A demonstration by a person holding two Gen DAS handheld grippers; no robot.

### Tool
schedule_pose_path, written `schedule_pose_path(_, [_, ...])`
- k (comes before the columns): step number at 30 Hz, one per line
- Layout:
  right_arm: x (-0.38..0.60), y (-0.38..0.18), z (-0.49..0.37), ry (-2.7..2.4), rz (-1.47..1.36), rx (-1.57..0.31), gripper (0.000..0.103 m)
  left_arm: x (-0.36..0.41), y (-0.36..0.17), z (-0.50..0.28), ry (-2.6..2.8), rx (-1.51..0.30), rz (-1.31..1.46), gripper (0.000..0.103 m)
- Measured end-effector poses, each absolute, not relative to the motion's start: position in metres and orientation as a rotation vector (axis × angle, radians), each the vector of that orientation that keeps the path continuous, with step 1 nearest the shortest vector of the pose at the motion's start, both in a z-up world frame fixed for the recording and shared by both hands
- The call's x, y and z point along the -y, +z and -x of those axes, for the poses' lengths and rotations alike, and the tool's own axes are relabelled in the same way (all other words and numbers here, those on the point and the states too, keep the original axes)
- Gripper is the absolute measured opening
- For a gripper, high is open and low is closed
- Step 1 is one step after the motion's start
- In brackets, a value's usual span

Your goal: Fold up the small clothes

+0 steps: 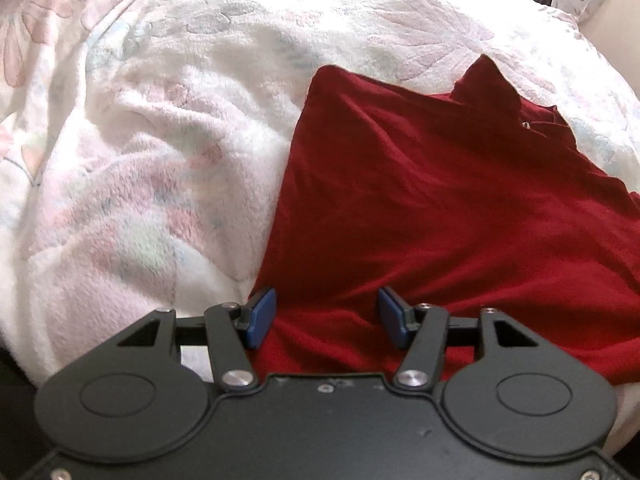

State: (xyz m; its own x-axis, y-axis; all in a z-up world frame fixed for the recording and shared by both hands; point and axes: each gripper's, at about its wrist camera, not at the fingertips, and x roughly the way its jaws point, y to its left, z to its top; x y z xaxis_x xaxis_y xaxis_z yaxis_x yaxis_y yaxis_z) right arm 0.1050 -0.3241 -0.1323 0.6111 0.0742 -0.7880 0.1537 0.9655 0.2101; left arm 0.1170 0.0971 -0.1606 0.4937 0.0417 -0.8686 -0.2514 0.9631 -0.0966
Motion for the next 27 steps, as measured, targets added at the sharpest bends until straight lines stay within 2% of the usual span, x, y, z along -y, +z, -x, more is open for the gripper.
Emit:
schedule_pose_path(4, [0.308,-0.124,-0.109,-0.066,-0.209,-0.914,0.043,-0.077,-0.136,-0.126,0.131,-0.984,0.162,0.057])
schedule_pose_path(8, [0.271,-0.104,-0.118,0.001,-0.118,-0.840,0.063,-0.047,-0.120,-0.145,0.054,-0.931,0.127,0.057])
schedule_pose_path(12, [0.239,-0.102,-0.140,0.099,-0.078,-0.797,0.064,-0.013,-0.129,-0.166,0.002,-0.897,0.068,0.057])
schedule_pose_path(17, [0.212,-0.127,-0.166,0.163,-0.065,-0.818,0.061,0.012,-0.156,-0.178,-0.064,-0.934,0.064,0.057])
schedule_pose_path(27, [0.203,-0.152,-0.162,0.174,-0.035,-0.846,0.063,0.006,-0.175,-0.179,-0.022,-0.957,0.056,0.060])
